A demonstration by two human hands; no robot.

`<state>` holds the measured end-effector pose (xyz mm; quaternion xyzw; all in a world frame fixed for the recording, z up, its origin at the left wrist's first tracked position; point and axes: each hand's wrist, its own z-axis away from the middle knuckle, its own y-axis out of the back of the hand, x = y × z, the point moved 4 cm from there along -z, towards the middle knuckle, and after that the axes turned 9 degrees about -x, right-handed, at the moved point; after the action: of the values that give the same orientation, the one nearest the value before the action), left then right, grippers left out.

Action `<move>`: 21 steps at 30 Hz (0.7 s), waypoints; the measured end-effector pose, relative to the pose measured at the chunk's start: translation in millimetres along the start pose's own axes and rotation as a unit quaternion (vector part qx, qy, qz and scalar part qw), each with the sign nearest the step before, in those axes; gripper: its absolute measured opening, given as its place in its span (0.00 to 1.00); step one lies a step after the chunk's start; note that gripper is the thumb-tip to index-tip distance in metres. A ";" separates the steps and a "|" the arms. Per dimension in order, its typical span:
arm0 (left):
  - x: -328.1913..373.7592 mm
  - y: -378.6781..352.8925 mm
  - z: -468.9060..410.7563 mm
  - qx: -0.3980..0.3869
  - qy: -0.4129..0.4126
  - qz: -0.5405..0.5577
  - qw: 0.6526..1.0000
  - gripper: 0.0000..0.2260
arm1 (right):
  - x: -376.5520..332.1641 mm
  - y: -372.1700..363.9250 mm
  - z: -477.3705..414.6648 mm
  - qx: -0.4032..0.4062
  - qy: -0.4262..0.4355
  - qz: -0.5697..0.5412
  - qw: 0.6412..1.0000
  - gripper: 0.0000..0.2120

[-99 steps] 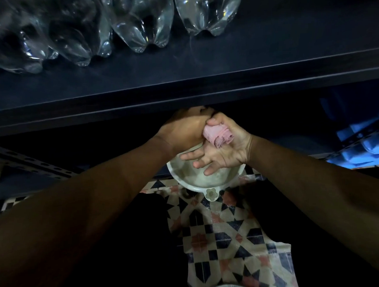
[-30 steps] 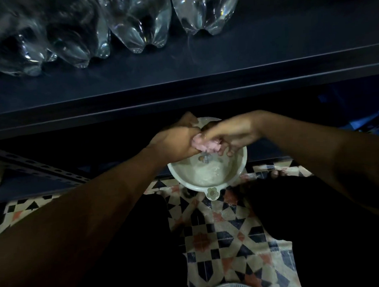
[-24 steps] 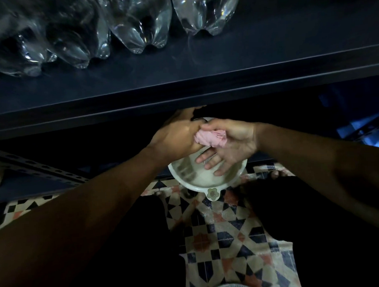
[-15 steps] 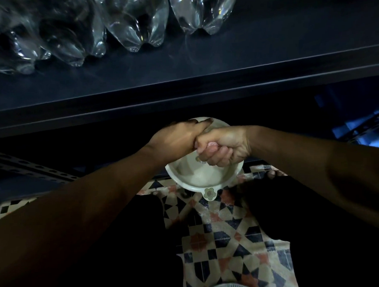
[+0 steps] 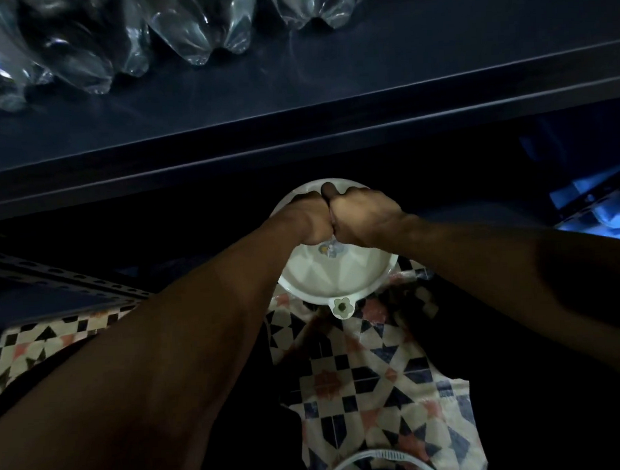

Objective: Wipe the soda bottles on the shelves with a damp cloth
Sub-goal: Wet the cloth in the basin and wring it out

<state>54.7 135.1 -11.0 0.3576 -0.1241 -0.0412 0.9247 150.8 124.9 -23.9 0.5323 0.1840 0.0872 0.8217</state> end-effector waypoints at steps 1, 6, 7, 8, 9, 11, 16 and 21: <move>-1.0 -0.4 -1.4 -0.004 0.007 0.020 1.000 0.09 | 0.8 -0.1 -1.3 0.013 0.007 0.011 1.000 0.26; -12.7 -7.9 -6.9 -0.017 0.038 0.183 0.982 0.06 | 5.2 -1.9 -8.2 0.045 0.030 0.038 0.998 0.26; -13.9 -9.1 -6.9 -0.018 0.040 0.205 0.978 0.06 | 5.7 -2.5 -9.6 0.044 0.034 0.038 0.998 0.26; -13.8 -9.7 -6.8 -0.019 0.041 0.220 0.974 0.06 | 6.7 -3.8 -11.0 0.043 0.039 0.038 0.998 0.26; -13.9 -10.1 -6.5 -0.020 0.042 0.232 0.972 0.06 | 6.8 -4.1 -11.6 0.044 0.042 0.040 0.997 0.26; -14.3 -11.2 -7.1 -0.023 0.041 0.250 0.967 0.06 | 7.7 -4.0 -12.2 0.054 0.046 0.041 0.997 0.25; -17.9 -16.3 -7.7 -0.021 0.042 0.292 0.955 0.11 | 7.8 -6.1 -13.5 0.049 0.049 0.039 0.997 0.25; -22.6 -16.6 -7.8 -0.022 0.045 0.281 0.958 0.09 | 4.3 -7.6 -13.3 0.038 0.048 0.008 0.998 0.24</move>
<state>35.1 131.6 -32.2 0.2893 -0.1767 0.2337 0.9113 149.1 134.4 -36.6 0.5594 0.2223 0.1120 0.7906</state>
